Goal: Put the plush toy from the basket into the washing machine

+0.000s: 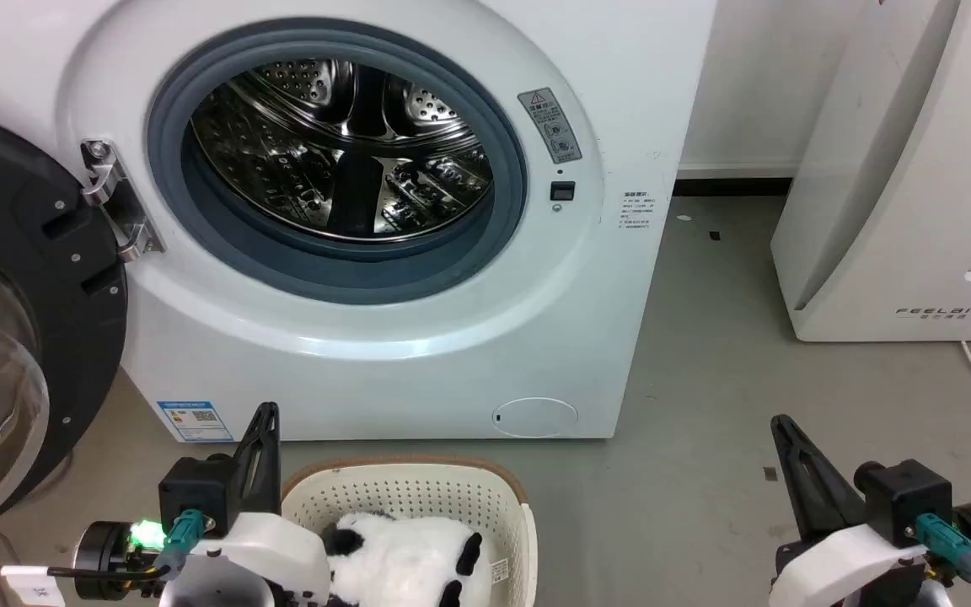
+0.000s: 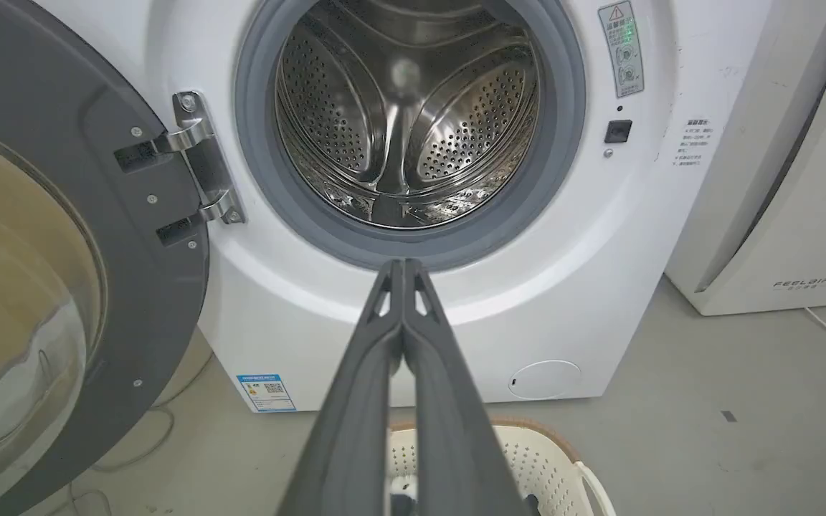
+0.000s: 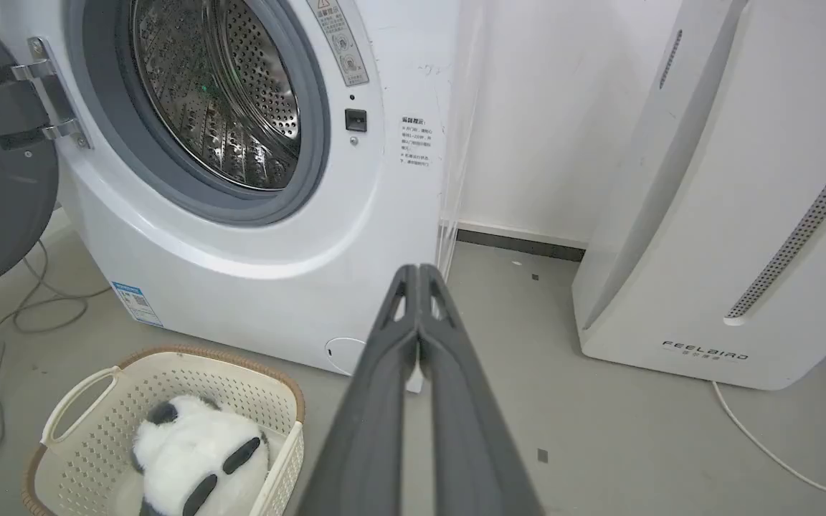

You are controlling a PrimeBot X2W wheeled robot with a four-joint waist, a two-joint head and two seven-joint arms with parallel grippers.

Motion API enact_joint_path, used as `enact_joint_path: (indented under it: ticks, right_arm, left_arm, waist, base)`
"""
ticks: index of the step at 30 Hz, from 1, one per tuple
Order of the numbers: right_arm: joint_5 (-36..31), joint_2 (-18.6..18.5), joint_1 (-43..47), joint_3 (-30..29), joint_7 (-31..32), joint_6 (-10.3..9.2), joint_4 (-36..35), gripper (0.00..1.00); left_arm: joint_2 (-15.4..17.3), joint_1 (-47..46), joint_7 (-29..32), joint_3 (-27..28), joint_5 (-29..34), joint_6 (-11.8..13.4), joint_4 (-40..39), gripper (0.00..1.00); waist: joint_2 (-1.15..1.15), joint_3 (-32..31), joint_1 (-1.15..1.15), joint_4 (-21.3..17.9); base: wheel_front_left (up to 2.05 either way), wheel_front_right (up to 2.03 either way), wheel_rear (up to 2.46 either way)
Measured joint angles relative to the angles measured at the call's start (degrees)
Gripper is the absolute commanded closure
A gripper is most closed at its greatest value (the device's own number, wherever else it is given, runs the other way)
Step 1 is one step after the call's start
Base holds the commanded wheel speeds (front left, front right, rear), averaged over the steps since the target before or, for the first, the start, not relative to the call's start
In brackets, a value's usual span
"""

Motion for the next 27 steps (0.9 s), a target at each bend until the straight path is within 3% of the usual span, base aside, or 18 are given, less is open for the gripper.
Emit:
enact_joint_path:
  ticks: [21, 22, 27]
  right_arm:
    - [0.00, 0.00, 0.00, 0.01, 0.00, 0.00, 0.00, 1.00]
    - [0.03, 0.00, 0.02, 0.00, 0.00, 0.01, -0.01, 0.00]
    - [0.12, 0.00, 0.03, -0.09, -0.03, 0.01, -0.02, 0.00]
  left_arm:
    - [-0.01, 0.00, 0.00, -0.01, 0.00, 0.00, 0.00, 1.00]
    - [-0.01, -0.01, 0.00, -0.02, -0.01, 0.01, 0.01, 0.00]
    - [-0.01, -0.01, -0.02, -0.05, -0.01, 0.12, 0.05, 0.00]
  waist:
    - [0.00, 0.00, 0.00, 0.00]
    - [0.00, 0.00, 0.00, 0.00]
    - [0.00, 0.05, 0.00, -0.01]
  base:
    - [0.00, 0.00, 0.00]
    - [0.00, 0.00, 0.00]
    - [0.00, 0.00, 0.00]
